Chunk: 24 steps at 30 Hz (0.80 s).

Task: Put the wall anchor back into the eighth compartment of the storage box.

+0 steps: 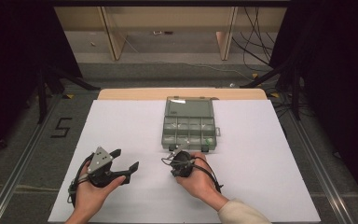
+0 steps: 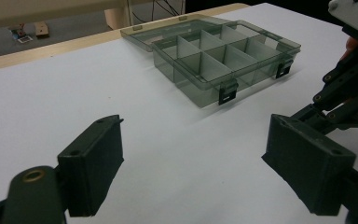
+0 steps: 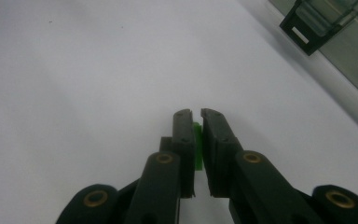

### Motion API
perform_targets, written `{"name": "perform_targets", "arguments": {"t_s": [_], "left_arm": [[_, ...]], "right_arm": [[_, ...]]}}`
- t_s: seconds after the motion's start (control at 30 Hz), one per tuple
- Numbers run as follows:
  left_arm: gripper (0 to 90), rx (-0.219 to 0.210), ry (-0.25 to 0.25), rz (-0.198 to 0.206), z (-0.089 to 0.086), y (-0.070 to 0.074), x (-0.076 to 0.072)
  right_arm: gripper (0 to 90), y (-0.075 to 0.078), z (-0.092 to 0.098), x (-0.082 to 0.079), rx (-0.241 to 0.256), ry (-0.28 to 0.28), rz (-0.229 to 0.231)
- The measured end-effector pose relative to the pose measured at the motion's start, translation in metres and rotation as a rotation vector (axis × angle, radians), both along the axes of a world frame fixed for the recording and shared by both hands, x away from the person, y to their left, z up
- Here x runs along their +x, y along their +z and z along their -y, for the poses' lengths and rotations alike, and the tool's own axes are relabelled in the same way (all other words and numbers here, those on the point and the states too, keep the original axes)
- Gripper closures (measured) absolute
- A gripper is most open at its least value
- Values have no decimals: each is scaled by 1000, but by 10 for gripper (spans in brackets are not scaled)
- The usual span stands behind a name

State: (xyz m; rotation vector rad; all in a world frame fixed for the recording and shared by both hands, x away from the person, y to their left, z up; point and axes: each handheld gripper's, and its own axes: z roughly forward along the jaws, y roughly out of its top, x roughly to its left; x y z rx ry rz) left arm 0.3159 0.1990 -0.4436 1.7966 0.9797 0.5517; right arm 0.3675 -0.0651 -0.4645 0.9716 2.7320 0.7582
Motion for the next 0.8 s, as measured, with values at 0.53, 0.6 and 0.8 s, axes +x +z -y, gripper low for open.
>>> {"name": "perform_targets", "arguments": {"t_s": [0.53, 0.6, 0.8], "left_arm": [[184, -14, 8, -9, 1, -1, 0], [184, -12, 9, -11, 1, -1, 0], [184, -2, -1, -4, 0, -1, 0]], "right_arm": [[845, 9, 6, 4, 30, -26, 17], [845, 10, 7, 4, 29, -28, 21], [845, 14, 11, 7, 38, -39, 31]]}}
